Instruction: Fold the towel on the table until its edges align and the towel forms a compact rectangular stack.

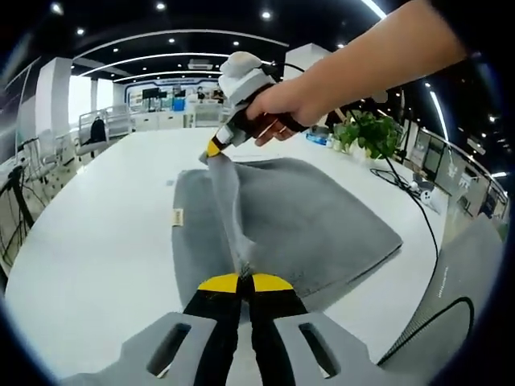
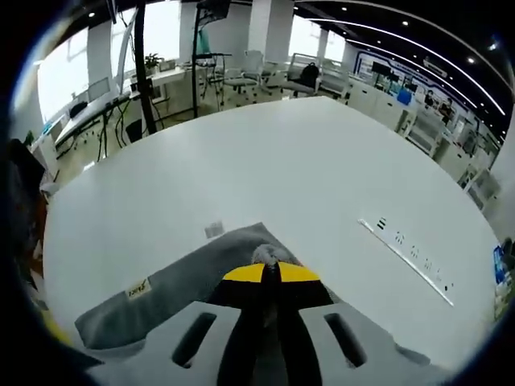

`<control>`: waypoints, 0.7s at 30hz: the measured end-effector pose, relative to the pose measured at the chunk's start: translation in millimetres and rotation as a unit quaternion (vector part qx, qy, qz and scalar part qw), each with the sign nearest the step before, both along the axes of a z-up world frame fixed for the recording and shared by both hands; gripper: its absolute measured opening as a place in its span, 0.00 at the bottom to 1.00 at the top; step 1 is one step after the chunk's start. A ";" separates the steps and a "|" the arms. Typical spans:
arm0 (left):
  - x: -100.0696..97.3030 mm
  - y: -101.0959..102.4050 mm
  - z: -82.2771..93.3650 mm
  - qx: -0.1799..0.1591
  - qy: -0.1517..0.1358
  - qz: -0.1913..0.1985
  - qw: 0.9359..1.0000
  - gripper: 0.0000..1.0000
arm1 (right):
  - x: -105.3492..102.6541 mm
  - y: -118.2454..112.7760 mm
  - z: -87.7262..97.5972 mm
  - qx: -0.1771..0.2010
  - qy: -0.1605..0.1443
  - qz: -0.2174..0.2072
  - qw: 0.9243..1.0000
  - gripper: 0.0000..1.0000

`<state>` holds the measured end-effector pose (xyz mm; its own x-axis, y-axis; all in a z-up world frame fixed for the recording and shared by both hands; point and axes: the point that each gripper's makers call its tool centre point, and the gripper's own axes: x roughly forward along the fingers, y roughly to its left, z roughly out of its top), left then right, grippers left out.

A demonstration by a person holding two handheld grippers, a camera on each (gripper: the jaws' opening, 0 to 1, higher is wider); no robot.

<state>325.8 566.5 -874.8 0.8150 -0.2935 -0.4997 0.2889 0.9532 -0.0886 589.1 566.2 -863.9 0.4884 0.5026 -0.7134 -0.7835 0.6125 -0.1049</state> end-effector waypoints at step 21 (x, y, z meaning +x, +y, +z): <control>-10.3 18.5 -25.9 -0.001 0.035 0.023 0.999 0.07 | 6.5 29.9 -2.3 0.025 -0.020 0.026 0.999 0.02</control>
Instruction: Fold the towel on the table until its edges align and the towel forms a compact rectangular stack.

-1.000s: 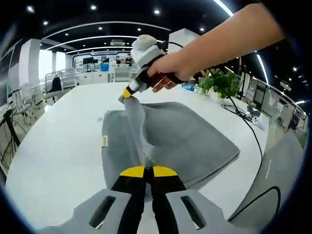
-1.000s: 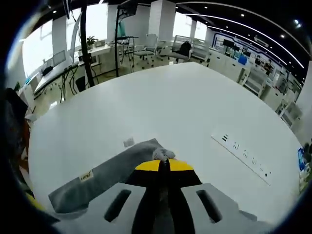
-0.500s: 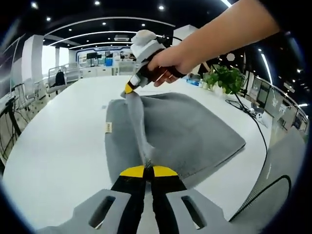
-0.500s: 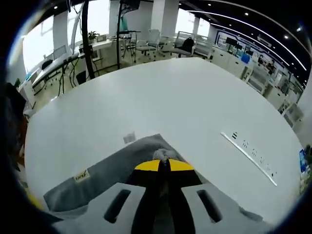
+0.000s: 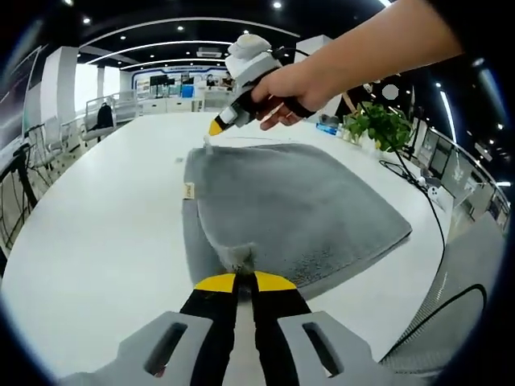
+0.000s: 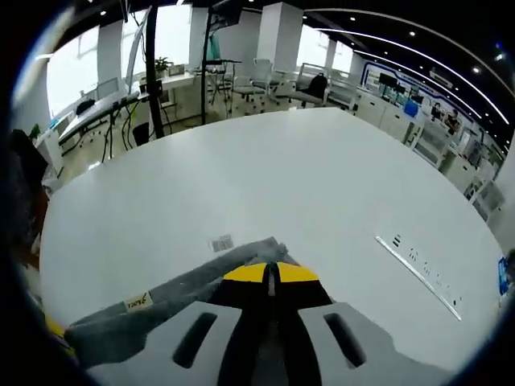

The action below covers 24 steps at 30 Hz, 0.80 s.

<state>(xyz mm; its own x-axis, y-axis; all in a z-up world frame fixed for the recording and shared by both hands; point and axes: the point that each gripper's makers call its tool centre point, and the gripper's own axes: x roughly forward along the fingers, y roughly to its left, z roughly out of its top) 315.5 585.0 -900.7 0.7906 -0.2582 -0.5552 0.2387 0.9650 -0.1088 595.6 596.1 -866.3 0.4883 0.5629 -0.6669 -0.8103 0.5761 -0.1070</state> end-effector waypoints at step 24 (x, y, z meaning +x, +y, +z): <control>-6.6 2.2 11.0 0.034 -0.031 -0.004 0.999 0.16 | -8.0 -17.1 9.2 -0.012 -0.011 0.008 1.000 0.05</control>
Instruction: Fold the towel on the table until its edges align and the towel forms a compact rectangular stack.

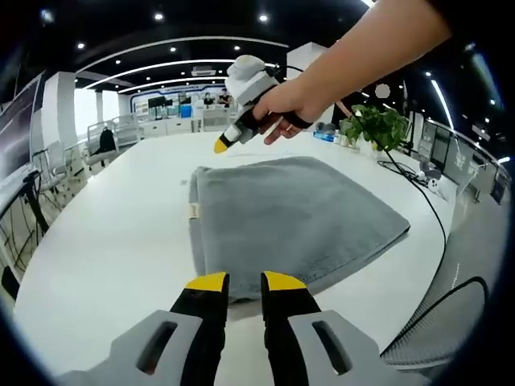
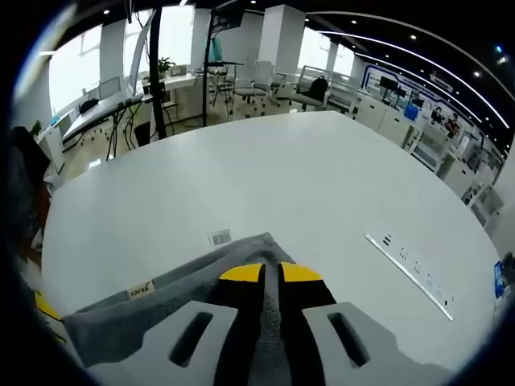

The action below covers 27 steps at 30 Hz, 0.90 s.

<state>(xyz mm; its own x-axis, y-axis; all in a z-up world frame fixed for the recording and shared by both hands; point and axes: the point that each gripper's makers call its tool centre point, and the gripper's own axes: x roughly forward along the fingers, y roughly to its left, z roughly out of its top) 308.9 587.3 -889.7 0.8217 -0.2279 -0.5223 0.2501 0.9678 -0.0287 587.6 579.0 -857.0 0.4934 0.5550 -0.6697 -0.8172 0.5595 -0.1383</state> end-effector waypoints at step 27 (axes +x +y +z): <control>12.4 -45.2 45.6 0.008 -0.016 -0.035 0.999 0.17 | 11.8 -94.5 41.2 0.013 -0.011 -0.033 0.999 0.32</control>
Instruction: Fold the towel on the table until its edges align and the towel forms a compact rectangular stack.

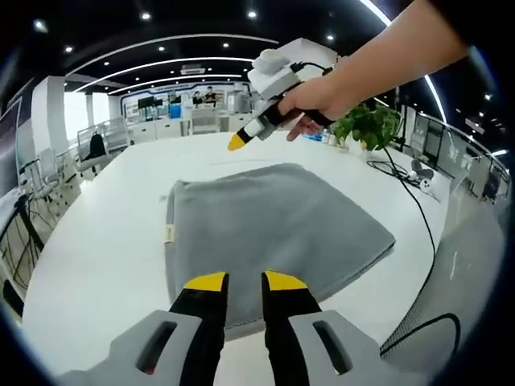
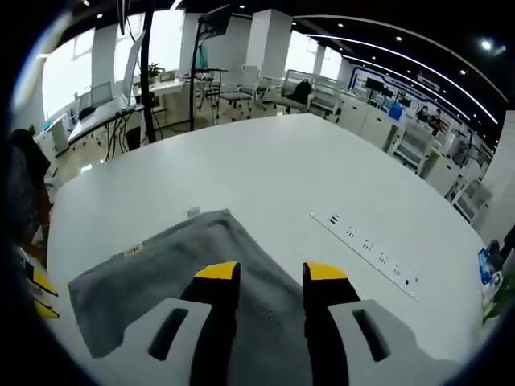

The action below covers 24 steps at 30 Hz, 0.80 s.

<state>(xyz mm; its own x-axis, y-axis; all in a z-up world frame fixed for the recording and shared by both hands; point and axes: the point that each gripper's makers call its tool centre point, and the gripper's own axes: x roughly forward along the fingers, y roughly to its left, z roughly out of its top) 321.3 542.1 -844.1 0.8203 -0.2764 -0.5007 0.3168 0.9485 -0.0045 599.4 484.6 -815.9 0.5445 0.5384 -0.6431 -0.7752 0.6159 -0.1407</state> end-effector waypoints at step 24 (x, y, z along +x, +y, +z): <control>15.7 -70.0 56.5 0.016 -0.027 -0.052 0.998 0.28 | -6.3 -115.9 34.8 0.024 0.005 -0.041 0.999 0.39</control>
<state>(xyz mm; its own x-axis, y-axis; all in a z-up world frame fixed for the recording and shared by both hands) 337.0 472.0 -787.6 0.8142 -0.3453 -0.4668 0.4118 0.9102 0.0450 593.0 368.7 -781.1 0.5823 0.5220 -0.6233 -0.7228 0.6834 -0.1029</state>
